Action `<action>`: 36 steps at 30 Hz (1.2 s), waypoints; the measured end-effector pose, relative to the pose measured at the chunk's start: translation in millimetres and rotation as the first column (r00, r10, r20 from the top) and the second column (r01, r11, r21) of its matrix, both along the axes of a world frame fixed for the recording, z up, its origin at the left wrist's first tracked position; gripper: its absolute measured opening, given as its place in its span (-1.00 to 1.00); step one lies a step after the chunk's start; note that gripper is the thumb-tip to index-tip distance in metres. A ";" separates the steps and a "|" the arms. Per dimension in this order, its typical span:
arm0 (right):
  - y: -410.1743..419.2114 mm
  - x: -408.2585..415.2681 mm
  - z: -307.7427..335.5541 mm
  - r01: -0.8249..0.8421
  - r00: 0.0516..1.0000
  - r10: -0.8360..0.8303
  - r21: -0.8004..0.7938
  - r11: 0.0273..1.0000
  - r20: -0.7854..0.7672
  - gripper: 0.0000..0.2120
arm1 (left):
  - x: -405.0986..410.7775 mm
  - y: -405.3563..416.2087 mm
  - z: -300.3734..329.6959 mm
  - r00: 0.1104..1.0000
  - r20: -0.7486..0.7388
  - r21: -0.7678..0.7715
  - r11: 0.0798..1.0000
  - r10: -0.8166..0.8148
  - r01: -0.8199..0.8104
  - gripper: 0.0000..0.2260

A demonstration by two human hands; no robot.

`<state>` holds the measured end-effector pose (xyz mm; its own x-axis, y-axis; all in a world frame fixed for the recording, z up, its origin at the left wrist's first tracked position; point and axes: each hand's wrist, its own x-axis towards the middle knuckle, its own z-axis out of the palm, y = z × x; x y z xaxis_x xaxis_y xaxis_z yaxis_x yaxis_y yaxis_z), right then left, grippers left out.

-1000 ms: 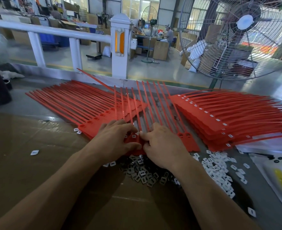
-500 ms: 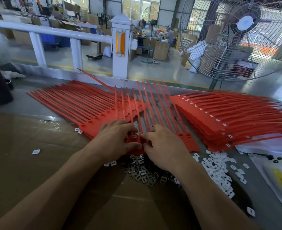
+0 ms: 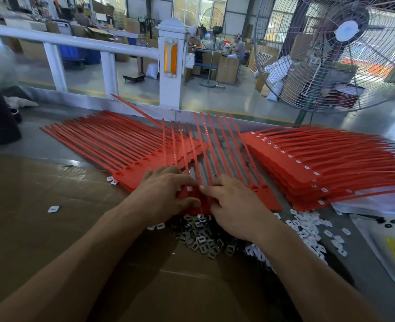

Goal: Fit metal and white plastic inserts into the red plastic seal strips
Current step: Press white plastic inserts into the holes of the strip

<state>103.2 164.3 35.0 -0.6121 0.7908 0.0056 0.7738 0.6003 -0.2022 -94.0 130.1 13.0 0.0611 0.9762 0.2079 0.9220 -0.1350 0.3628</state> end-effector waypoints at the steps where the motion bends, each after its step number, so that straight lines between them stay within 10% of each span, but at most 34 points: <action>1: 0.2 2.5 0.0 -0.015 1.000 0.015 -0.002 1.000 -0.013 -0.56 | 0.2 0.0 -0.2 1.000 0.003 0.001 1.000 0.001 -0.001 -0.58; 14: 4.1 57.6 33.8 0.173 0.950 -0.204 -0.146 0.974 -0.236 -0.97 | 1.2 -1.2 3.0 1.000 0.023 -0.006 1.000 -0.005 0.005 -0.54; 25: -14.3 103.7 63.0 0.398 0.917 -0.350 -0.444 0.803 0.190 -0.16 | 0.9 -3.5 3.5 0.999 0.041 -0.005 1.000 -0.007 0.007 -0.56; 36: 0.9 87.0 49.5 0.262 0.956 -0.294 -0.407 0.875 -0.018 -0.84 | 1.4 -2.8 2.5 0.999 0.041 0.000 1.000 -0.004 0.004 -0.55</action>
<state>190.1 165.2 84.4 -0.3773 0.8742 -0.3056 0.8690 0.2201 -0.4433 -92.5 127.3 15.5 0.0569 0.9760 0.2104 0.9058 -0.1391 0.4003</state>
